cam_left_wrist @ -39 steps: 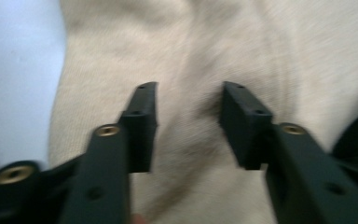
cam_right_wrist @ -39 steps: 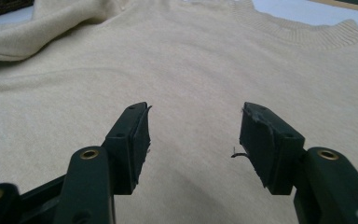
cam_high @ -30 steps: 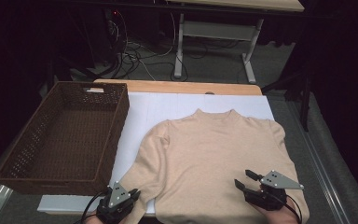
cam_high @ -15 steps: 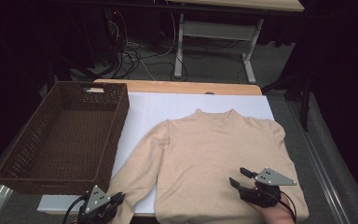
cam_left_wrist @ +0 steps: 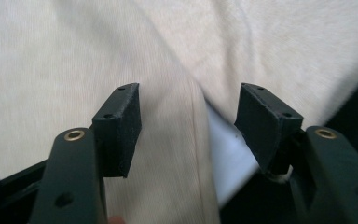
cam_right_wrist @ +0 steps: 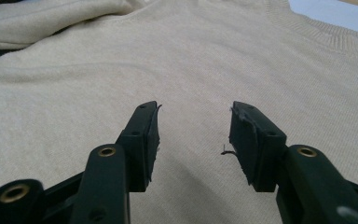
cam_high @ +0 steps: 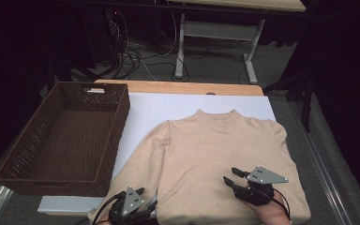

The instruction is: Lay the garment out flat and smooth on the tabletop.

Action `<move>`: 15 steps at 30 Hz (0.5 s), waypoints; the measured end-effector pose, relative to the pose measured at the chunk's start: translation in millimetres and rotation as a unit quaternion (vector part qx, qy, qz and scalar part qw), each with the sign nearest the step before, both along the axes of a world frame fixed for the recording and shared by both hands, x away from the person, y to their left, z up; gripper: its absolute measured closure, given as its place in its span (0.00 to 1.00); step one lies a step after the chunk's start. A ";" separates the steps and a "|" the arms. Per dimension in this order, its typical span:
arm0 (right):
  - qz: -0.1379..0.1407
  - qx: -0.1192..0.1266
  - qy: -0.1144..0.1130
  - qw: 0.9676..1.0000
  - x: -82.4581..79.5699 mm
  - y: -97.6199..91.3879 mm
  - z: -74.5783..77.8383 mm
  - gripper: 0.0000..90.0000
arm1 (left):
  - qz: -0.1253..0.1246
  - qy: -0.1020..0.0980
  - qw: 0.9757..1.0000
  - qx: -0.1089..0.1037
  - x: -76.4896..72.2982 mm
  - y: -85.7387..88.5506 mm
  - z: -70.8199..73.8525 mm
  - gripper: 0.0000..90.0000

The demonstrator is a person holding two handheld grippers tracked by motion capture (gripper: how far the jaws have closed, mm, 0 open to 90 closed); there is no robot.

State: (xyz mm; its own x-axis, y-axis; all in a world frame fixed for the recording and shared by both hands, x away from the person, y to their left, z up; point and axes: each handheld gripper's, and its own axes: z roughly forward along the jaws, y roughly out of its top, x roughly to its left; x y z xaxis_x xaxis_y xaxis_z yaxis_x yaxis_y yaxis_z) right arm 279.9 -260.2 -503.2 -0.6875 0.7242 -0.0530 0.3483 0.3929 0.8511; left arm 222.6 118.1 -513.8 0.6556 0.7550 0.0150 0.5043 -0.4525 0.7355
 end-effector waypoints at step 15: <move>0.013 -0.028 -0.004 1.000 10.3 30.3 6.2 0.75 | 0.000 0.001 1.000 0.016 21.4 7.9 -11.8 0.83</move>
State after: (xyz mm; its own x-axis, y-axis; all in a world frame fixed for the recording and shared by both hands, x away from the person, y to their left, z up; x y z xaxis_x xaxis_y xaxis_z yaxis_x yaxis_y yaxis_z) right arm 290.2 -229.9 -497.0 -0.7050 0.7024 -0.0981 0.3315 0.4486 0.8300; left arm 244.0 126.0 -525.7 0.6557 0.7541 0.0372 0.5056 -0.4751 0.7202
